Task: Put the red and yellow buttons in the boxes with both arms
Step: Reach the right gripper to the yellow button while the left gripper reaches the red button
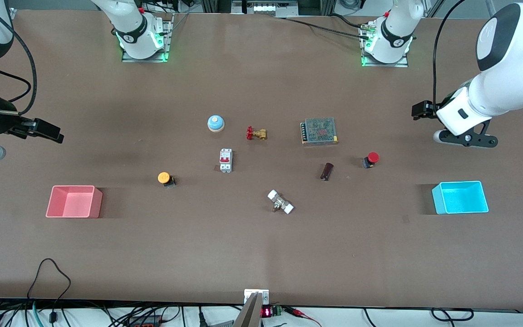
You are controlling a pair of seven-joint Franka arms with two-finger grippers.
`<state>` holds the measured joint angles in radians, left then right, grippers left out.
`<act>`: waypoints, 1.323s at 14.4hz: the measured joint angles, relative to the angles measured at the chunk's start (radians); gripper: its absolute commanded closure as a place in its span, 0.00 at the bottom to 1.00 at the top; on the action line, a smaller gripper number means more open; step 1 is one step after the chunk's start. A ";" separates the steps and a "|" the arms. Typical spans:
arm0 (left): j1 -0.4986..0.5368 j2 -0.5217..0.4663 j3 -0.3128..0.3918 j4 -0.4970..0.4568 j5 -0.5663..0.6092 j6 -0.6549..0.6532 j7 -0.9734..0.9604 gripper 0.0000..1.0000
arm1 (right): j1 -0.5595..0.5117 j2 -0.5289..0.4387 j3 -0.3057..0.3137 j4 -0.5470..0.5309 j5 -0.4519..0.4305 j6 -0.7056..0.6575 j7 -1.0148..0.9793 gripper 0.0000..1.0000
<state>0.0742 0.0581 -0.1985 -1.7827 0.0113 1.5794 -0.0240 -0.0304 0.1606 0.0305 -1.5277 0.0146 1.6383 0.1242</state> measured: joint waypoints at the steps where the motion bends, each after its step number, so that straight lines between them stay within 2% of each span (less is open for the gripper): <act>1: 0.000 0.000 0.000 0.000 0.000 -0.001 -0.008 0.00 | 0.000 0.000 0.000 0.000 0.000 0.000 0.000 0.00; 11: -0.005 -0.003 -0.007 0.009 0.000 0.005 -0.030 0.00 | 0.001 0.003 0.003 0.000 0.001 -0.004 0.000 0.00; 17: -0.005 -0.003 -0.008 0.074 0.000 0.005 -0.030 0.00 | 0.012 0.036 0.006 -0.001 0.004 0.000 0.000 0.00; 19: -0.008 0.026 -0.009 0.092 0.000 0.005 -0.030 0.00 | 0.026 0.050 0.008 -0.001 0.004 0.019 0.000 0.00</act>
<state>0.0660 0.0844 -0.2073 -1.6903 0.0113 1.5843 -0.0536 -0.0041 0.2110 0.0382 -1.5285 0.0188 1.6568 0.1246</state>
